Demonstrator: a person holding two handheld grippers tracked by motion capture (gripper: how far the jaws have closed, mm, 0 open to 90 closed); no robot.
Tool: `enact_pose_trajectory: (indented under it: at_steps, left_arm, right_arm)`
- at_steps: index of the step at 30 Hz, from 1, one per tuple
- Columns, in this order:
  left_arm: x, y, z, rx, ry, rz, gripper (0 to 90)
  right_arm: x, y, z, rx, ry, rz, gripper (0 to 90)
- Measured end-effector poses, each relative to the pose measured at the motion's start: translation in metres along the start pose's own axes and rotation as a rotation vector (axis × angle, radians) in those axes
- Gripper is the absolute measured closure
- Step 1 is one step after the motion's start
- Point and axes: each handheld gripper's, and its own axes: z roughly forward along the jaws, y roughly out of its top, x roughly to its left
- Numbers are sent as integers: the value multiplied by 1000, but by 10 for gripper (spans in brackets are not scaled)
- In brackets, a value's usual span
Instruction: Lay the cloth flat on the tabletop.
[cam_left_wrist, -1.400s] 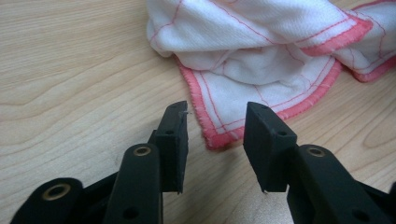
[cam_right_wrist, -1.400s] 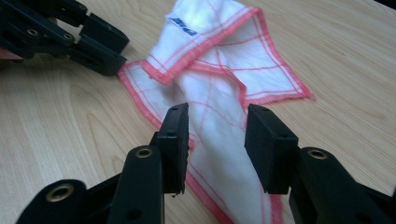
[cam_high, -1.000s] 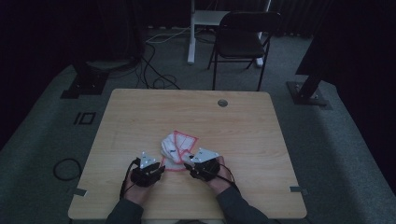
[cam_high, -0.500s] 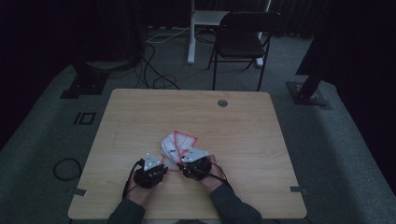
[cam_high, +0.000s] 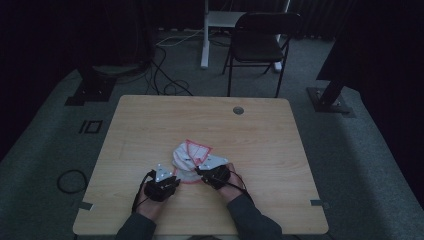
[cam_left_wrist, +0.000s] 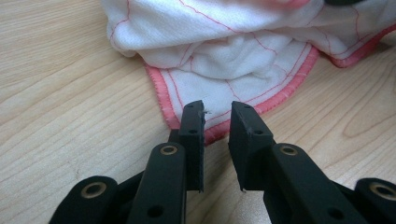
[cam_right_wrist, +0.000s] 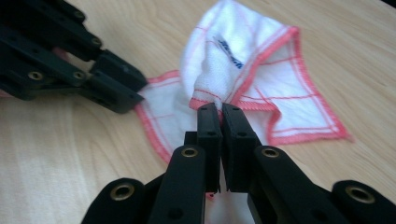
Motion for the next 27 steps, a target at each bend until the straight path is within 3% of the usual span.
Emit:
enact_pose_trajectory:
  at_steps: [6, 13, 23, 27]
  left_arm:
    - [3, 0, -1, 4, 4, -4, 779]
    - [7, -1, -2, 10, 20, -12, 791]
    - [16, -2, -5, 19, 52, -55, 800]
    - [13, -1, -6, -7, 43, -48, 792]
  right_arm:
    - [-15, -5, -8, -9, -35, 43, 876]
    - [-29, -6, -17, -14, -76, 53, 878]
    - [-46, -13, -25, -9, -109, 96, 878]
    - [-49, -15, -27, -9, -117, 98, 878]
